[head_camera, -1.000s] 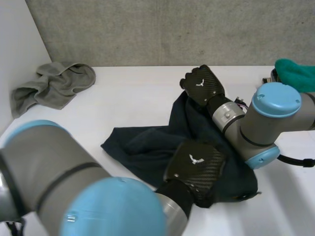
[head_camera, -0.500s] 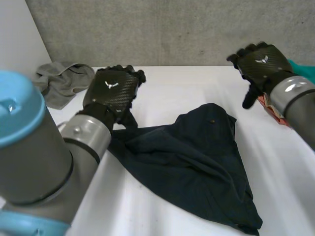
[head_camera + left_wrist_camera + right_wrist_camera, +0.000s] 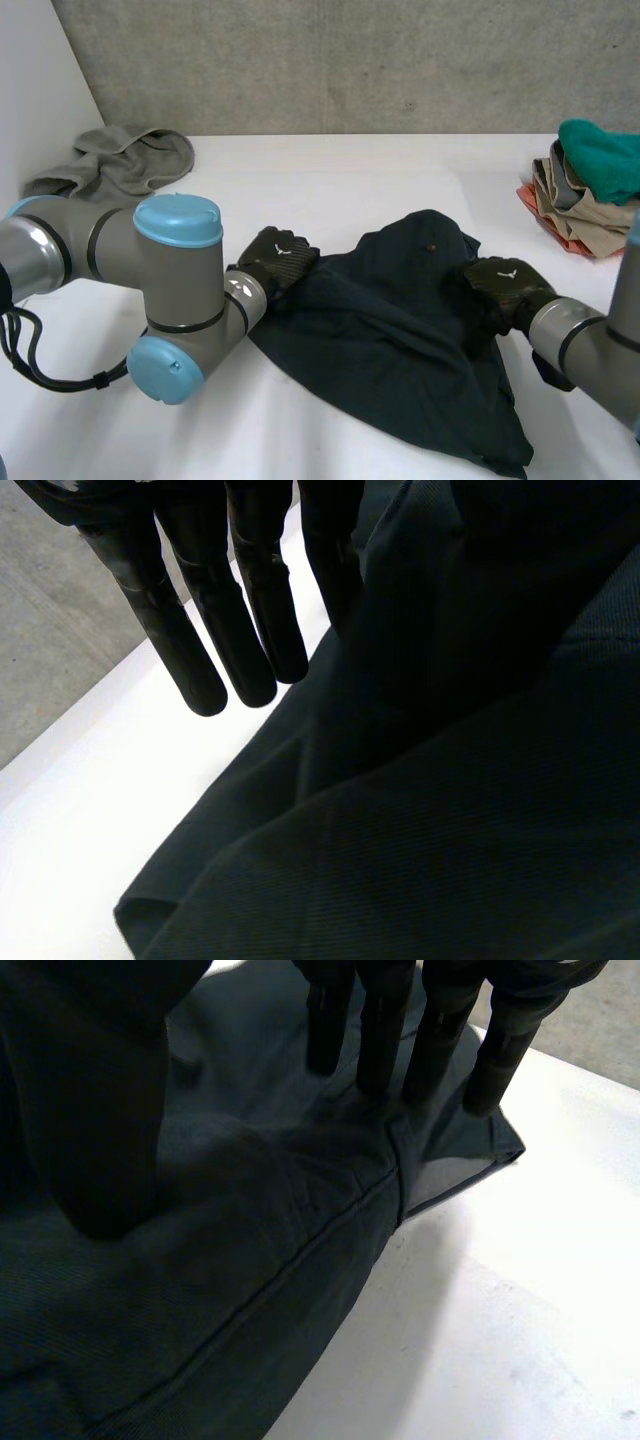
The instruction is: Fold the laundry.
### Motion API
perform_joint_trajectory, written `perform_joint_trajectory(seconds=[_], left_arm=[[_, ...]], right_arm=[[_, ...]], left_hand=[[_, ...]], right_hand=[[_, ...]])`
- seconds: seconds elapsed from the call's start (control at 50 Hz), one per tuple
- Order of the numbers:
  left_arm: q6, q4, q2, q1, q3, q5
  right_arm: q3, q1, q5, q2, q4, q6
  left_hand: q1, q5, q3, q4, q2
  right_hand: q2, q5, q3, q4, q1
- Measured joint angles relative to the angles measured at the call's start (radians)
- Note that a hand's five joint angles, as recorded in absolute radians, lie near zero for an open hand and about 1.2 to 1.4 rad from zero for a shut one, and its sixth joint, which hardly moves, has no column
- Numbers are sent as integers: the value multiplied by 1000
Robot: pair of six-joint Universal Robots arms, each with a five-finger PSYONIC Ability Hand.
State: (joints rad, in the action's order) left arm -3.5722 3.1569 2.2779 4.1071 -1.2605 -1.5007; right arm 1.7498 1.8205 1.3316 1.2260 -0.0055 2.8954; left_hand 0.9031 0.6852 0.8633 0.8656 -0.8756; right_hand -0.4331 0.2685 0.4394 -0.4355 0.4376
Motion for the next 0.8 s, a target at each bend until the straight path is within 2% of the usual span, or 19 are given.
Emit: perform_joint_trajectory(seconds=[0.02, 0.08, 0.12, 0.16, 0.28, 0.4, 0.52, 0.62, 0.8], left_arm=[[2, 1, 3, -2, 1, 0], [4, 3, 1, -8, -2, -3], [4, 4, -5, -12, -4, -7], [4, 4, -15, -15, -6, -11], [1, 5, -129, -21, -14, -62], [-1, 10, -351, -19, -12, -125], [-1, 44, -546, -15, -9, -136], [-1, 66, -610, -12, -20, -134], [-1, 55, -614, -20, -82, -136]], right_arm=[[1, 4, 3, -17, -23, -5], [-1, 10, 15, -51, -67, -33], [-6, 10, 26, -65, -91, -59], [-11, 10, 37, -72, -113, -82], [-36, 4, 75, -2, -171, -134], [-113, 5, 84, 212, -181, -174], [-222, 8, 82, 362, -130, -187], [-299, 12, 75, 407, -33, -188], [-329, 12, 55, 402, 109, -185]], left_hand=[[48, 62, 62, 62, -52], [233, 283, 294, 293, -284], [233, 295, 322, 327, -314], [233, 295, 324, 330, -318], [233, 295, 324, 330, -318], [233, 295, 328, 330, -321], [233, 295, 329, 330, -321], [233, 296, 329, 331, -321], [233, 305, 329, 334, -322]], right_hand=[[-26, 23, 28, -27, 28], [-370, 321, 340, -357, 366], [-629, 568, 565, -613, 620], [-734, 684, 704, -725, 702], [-744, 694, 749, -761, 702], [-744, 694, 749, -764, 702], [-744, 694, 749, -764, 702], [-744, 694, 749, -765, 702], [-744, 694, 749, -765, 702]])
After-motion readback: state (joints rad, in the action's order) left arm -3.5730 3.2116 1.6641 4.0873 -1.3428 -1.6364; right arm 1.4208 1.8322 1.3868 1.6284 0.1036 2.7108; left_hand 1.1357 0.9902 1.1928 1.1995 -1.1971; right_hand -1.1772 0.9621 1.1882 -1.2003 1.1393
